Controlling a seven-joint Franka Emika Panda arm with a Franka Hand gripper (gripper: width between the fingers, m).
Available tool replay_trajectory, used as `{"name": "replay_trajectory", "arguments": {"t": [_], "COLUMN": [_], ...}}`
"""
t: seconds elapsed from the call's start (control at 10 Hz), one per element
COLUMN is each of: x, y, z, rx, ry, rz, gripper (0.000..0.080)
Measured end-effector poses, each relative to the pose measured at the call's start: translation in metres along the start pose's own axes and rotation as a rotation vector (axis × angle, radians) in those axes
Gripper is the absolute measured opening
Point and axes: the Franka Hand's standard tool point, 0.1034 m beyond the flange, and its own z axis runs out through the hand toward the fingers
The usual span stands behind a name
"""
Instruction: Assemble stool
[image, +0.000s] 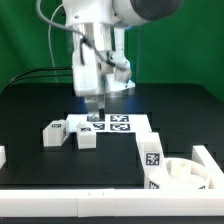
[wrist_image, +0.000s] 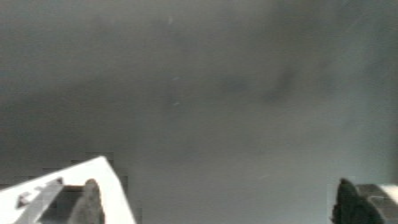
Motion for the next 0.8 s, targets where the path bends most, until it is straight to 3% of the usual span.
{"name": "replay_trajectory", "arguments": {"t": [0.3, 0.5, 0.6, 0.8], "x": [0.005, 0.002, 0.001, -0.005], "y": [0.0, -0.003, -0.008, -0.014], "z": [-0.002, 0.001, 0.0, 0.001], "rx": [-0.003, -0.041, -0.044, -0.075], "ry": [0.018, 0.014, -0.001, -0.047], "rz": [-0.175, -0.535, -0.618, -0.963], "gripper": [0.0649, 0.0649, 0.0649, 0.0649]}}
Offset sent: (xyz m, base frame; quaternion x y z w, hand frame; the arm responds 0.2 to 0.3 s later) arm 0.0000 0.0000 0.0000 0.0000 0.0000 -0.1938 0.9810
